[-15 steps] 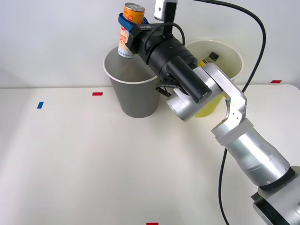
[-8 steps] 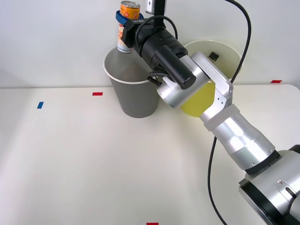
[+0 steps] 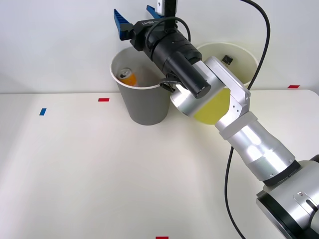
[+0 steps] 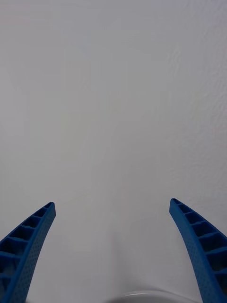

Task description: Put cans in the gray bin, plastic bottles in the light green bin

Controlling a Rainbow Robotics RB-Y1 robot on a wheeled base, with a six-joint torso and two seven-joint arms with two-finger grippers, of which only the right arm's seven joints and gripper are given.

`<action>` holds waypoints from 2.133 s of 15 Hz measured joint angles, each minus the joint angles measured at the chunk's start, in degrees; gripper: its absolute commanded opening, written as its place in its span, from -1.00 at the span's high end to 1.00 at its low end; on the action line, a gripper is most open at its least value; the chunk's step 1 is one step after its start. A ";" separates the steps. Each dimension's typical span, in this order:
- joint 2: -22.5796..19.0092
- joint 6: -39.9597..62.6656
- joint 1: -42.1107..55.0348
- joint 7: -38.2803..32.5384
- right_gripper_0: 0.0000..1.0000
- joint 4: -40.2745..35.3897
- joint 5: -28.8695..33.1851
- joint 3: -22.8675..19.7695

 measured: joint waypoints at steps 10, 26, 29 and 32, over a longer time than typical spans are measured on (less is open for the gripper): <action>-4.34 -20.87 16.91 1.01 -1.00 -8.31 1.04 -4.08; -5.64 -21.06 67.50 4.71 -1.00 -39.53 -2.22 -11.66; -2.81 -21.07 72.28 4.88 -1.00 -39.58 -3.61 -13.39; -1.51 -21.05 75.90 5.07 -1.00 -39.57 -3.67 -14.43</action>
